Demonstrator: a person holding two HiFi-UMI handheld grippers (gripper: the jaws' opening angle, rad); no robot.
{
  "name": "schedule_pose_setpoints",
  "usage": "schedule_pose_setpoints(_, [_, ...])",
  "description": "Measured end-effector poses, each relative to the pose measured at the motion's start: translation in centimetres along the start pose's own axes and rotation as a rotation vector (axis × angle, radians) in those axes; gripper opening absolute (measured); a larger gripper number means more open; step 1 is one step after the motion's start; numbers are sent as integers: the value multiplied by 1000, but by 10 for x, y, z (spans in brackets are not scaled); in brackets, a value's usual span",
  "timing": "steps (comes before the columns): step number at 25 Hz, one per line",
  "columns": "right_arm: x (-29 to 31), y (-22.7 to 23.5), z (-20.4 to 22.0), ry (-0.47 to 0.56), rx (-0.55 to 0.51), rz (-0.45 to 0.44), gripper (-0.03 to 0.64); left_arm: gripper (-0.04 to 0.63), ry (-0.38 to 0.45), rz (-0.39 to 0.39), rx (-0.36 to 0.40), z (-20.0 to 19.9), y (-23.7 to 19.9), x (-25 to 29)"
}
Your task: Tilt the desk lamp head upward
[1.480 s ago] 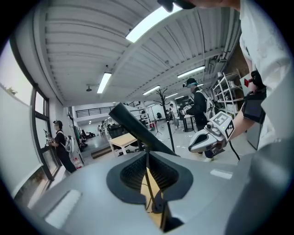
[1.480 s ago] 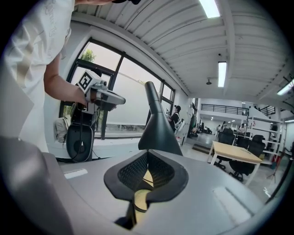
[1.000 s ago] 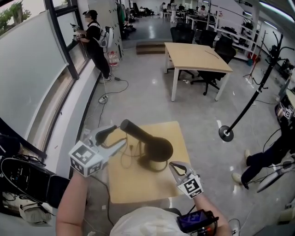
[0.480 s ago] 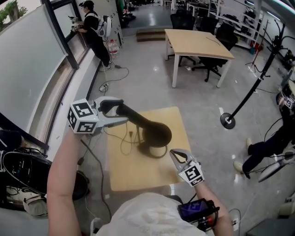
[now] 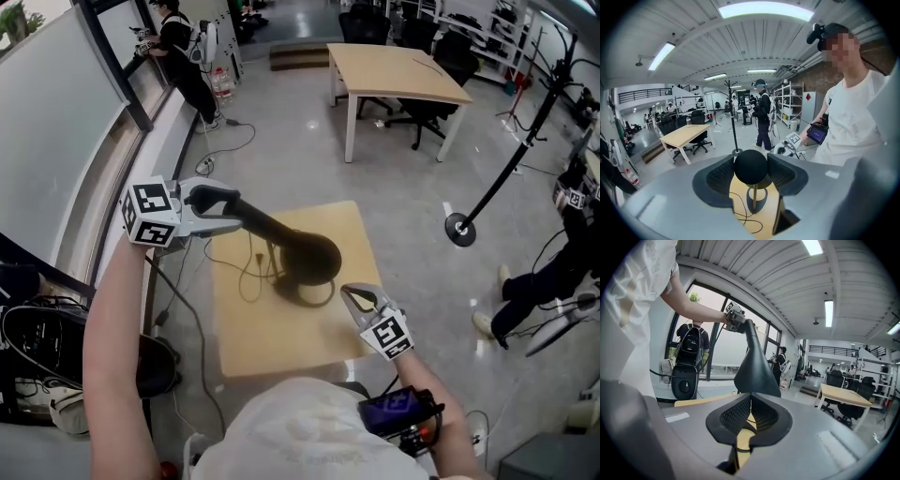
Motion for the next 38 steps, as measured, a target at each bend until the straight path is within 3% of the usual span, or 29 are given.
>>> schedule_pose_setpoints(10, [11,11,11,1,-42,-5,25,218,-87,20,30,-3,-4,-1])
schedule_pose_setpoints(18, [17,10,14,-102,-299,15,99,216,-95,-4,19,-6,-1,-4])
schedule_pose_setpoints(24, [34,15,14,-195,-637,62,129,216,-95,-20,-4,-7,2,-5])
schedule_pose_setpoints(27, [41,14,17,-219,-740,59,129,216,-97,-26,-7,-8,3,-6])
schedule_pose_setpoints(30, [47,12,21,-239,-800,62,140,216,-92,-29,-13,-9,2,-6])
schedule_pose_setpoints(36, [51,18,14,-218,-817,165,140,216,-73,-25,-22,-6,-2,-8])
schedule_pose_setpoints(38, [48,19,15,-210,-812,174,110,216,-74,-25,-31,-3,-4,-9])
Point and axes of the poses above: the fingertips, and each gripper's own axes: x forward along the fingers, y to its right, z out of its underside, the point moved 6 cm from there along -x, backward along the fingers, and after that the axes turned 15 degrees about -x, right-handed, at the moved point
